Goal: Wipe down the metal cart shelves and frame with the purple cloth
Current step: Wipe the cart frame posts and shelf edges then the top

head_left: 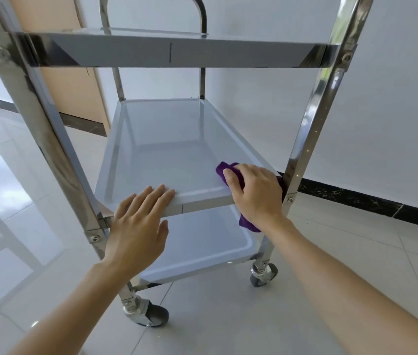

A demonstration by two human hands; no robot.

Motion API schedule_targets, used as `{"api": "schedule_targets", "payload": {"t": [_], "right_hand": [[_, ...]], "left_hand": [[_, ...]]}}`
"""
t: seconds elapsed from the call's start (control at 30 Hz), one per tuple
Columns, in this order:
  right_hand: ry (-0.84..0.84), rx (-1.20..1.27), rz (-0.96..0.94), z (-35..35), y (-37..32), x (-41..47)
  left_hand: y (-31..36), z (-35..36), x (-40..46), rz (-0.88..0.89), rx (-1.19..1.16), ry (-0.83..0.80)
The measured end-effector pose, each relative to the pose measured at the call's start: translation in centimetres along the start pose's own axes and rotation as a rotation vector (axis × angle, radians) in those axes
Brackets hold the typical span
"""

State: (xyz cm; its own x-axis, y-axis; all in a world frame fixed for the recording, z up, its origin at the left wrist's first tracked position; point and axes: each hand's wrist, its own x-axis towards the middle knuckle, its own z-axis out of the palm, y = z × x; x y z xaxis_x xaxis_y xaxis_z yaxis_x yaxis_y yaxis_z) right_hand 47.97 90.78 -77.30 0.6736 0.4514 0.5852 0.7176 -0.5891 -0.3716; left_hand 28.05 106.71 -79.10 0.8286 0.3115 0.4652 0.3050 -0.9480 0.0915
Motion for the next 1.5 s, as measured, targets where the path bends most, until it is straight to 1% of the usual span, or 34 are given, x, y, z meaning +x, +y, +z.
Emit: {"api": "schedule_targets", "payload": {"t": [0.07, 0.13, 0.23, 0.37, 0.43, 0.5, 0.57, 0.6, 0.7, 0.73, 0.87, 0.93, 1.03, 1.13, 1.27, 1.33, 1.4, 1.5], "right_hand": [[0.024, 0.011, -0.029, 0.7, -1.1, -0.6], [0.033, 0.032, -0.081, 1.2, -2.5, -1.3], [-0.022, 0.042, -0.155, 2.0, -4.7, -2.0], [-0.104, 0.039, -0.205, 2.4, -7.2, -2.4], [-0.163, 0.06, -0.232, 2.0, -7.2, -2.3], [-0.218, 0.085, -0.279, 1.6, -6.5, -2.2], [-0.247, 0.095, -0.321, 1.4, -6.0, -2.2], [-0.243, 0.099, -0.322, 1.4, -5.9, -2.3], [-0.21, 0.115, -0.286, 1.9, -7.6, -2.9], [-0.221, 0.117, -0.3, 2.2, -8.9, -3.3], [-0.287, 0.087, -0.516, 4.7, -15.5, -5.2], [-0.316, 0.043, -0.562, 5.6, -17.1, -5.5], [-0.294, -0.051, -0.67, 5.4, -15.4, -4.9], [-0.221, -0.09, -0.748, 4.5, -11.1, -3.8], [-0.104, -0.092, -0.711, 3.3, -5.1, -3.0], [-0.06, -0.057, -0.665, 3.0, -3.8, -3.2], [-0.016, 0.065, -0.554, 3.2, -4.2, -3.9], [0.027, 0.405, -0.317, 3.3, -7.0, -5.8]], "left_hand": [[0.1, -0.7, 0.3, -0.008, -0.043, -0.036], [0.0, -2.0, 0.7, -0.032, -0.153, -0.064], [-0.4, -4.7, 0.9, -0.081, -0.26, -0.062], [-1.6, -8.9, -0.3, -0.146, -0.318, 0.076], [-2.5, -10.8, -1.4, -0.217, -0.361, 0.167], [-3.5, -12.3, -2.4, -0.299, -0.431, 0.294], [-4.4, -13.1, -3.0, -0.391, -0.481, 0.386], [-4.7, -13.2, -3.0, -0.416, -0.491, 0.389], [-4.7, -12.6, -2.0, -0.429, -0.546, 0.287], [-4.6, -12.3, -1.6, -0.435, -0.548, 0.278], [-5.1, -11.2, -0.9, -0.444, -0.522, 0.329], [-5.5, -11.3, -0.9, -0.433, -0.529, 0.32], [-6.0, -11.7, -1.0, -0.427, -0.548, 0.291], [-5.9, -11.6, -1.0, -0.391, -0.539, 0.266], [-5.4, -11.3, -0.9, -0.35, -0.573, 0.238], [-5.2, -11.1, -0.8, -0.335, -0.595, 0.218], [-4.8, -10.8, -0.8, -0.319, -0.602, 0.212], [-4.5, -10.2, -0.8, -0.309, -0.612, 0.225]]}}
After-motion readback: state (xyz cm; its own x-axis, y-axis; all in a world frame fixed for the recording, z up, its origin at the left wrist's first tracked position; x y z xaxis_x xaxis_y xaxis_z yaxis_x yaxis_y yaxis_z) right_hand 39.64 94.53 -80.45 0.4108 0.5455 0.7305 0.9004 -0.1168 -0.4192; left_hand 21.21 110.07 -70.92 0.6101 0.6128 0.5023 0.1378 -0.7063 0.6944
